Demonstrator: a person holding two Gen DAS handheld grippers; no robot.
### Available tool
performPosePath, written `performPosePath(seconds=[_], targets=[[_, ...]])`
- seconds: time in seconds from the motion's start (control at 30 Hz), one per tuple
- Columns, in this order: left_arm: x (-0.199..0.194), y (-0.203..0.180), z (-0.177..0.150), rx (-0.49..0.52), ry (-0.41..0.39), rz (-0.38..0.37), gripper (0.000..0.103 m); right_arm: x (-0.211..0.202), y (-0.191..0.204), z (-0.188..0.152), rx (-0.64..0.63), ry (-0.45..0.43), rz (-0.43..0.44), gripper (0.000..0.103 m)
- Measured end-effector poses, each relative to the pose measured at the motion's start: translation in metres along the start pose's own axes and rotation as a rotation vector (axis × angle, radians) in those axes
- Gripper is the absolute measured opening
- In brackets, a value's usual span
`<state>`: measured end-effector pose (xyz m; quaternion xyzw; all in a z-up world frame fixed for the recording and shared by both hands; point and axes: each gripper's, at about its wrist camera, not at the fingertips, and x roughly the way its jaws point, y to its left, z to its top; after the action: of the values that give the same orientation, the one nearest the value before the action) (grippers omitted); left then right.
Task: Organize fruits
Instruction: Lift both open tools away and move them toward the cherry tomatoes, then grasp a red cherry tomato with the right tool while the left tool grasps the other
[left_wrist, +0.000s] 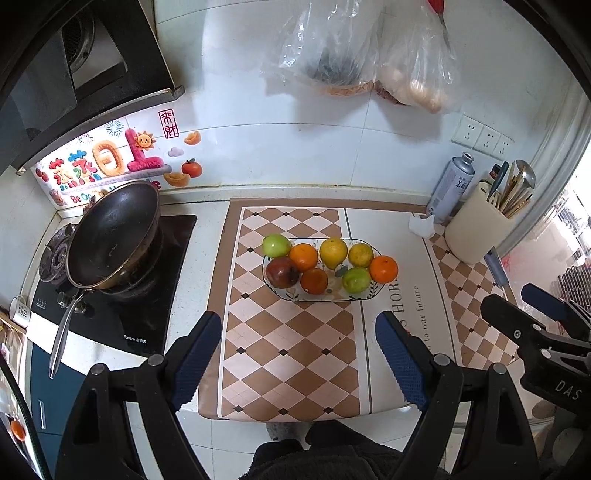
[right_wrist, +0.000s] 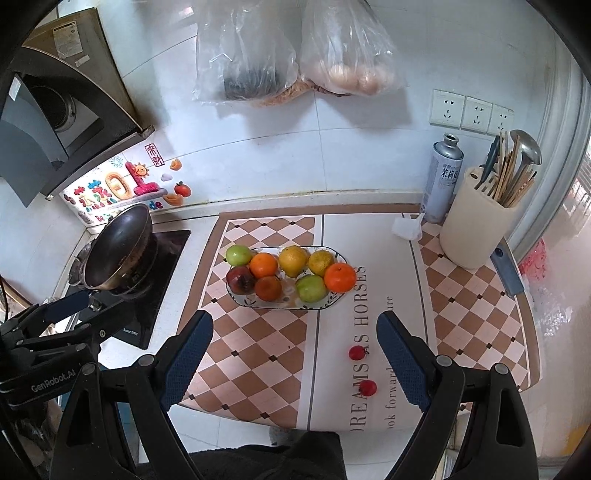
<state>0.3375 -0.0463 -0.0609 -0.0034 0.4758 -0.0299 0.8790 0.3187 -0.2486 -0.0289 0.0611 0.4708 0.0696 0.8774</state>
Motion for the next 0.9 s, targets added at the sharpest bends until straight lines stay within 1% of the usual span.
performPosePath(seconds=[0.23, 0.33, 0.4, 0.5, 0.6, 0.63, 0.7, 0.77, 0.8, 0.87, 0.9], targets=[[0.003, 0.0, 0.002, -0.007, 0.013, -0.003, 0.085, 0.008, -0.005, 0.004, 0.01, 0.014, 0.004, 0.092], [0.012, -0.002, 0.005, -0.001, 0.033, -0.006, 0.086, 0.019, -0.019, 0.005, 0.049, 0.03, 0.028, 0.093], [0.021, -0.007, 0.007, 0.019, 0.044, 0.009, 0.102, 0.03, -0.034, 0.005, 0.092, 0.048, 0.042, 0.093], [0.039, -0.015, 0.009, 0.056, 0.045, 0.047, 0.102, 0.055, -0.065, -0.002, 0.157, 0.086, 0.033, 0.093], [0.064, -0.025, 0.009, 0.096, 0.067, 0.091, 0.102, 0.092, -0.094, -0.019, 0.196, 0.161, 0.005, 0.093], [0.078, -0.031, 0.009, 0.113, 0.089, 0.107, 0.102, 0.107, -0.103, -0.027, 0.211, 0.196, -0.01, 0.093], [0.101, -0.041, 0.008, 0.147, 0.12, 0.124, 0.102, 0.144, -0.123, -0.05, 0.242, 0.283, -0.013, 0.093], [0.13, -0.055, 0.004, 0.199, 0.172, 0.147, 0.102, 0.182, -0.14, -0.077, 0.266, 0.375, -0.032, 0.085], [0.143, -0.061, 0.001, 0.218, 0.198, 0.147, 0.102, 0.197, -0.147, -0.088, 0.28, 0.412, -0.028, 0.075], [0.169, -0.073, -0.004, 0.248, 0.261, 0.139, 0.102, 0.223, -0.16, -0.111, 0.325, 0.476, -0.009, 0.071], [0.182, -0.08, -0.007, 0.259, 0.293, 0.131, 0.102, 0.232, -0.163, -0.12, 0.328, 0.493, -0.003, 0.068]])
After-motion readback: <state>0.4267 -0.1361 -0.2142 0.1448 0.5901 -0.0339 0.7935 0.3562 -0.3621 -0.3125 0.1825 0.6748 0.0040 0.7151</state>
